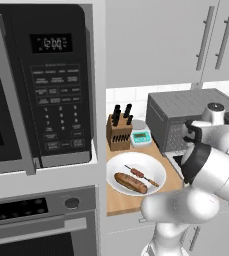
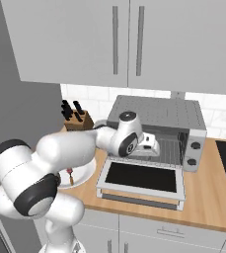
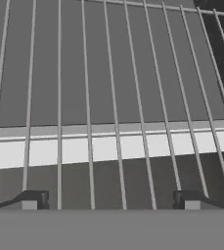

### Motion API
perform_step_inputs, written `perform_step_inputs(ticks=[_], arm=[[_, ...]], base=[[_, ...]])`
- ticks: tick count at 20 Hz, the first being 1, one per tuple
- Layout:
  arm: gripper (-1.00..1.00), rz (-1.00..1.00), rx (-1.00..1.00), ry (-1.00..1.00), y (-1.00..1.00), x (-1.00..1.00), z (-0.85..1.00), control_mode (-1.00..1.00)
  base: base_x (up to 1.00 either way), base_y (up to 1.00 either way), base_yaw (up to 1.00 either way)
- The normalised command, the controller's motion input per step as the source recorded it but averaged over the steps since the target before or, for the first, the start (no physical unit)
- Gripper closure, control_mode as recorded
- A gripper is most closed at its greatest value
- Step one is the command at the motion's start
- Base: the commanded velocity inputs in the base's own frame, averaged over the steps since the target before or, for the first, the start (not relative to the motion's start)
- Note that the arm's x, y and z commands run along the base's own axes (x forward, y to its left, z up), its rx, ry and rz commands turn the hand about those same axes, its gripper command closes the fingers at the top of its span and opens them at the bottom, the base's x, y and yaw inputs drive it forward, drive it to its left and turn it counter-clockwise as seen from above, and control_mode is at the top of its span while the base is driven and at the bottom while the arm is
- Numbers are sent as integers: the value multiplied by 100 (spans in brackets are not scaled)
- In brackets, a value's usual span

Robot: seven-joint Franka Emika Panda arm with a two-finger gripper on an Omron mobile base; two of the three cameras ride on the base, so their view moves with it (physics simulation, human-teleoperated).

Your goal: Pick up the kebab skewer and baguette bread, and place them inside the toaster oven. Close the toaster oven door and start by setting the timer.

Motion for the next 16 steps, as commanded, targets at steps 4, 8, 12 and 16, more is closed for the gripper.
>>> perform_step_inputs(ticks=[4, 8, 12, 16], arm=[[-100, 2, -1, 24, 0, -81, -59, -100], [-100, 0, 0, 4, 0, -94, -25, -100], [-100, 0, 0, -7, 8, -73, 11, -100], [-100, 0, 0, -7, 60, -27, 51, -100]], base=[[0, 0, 0], [0, 0, 0], [0, 0, 0], [0, 0, 0]])
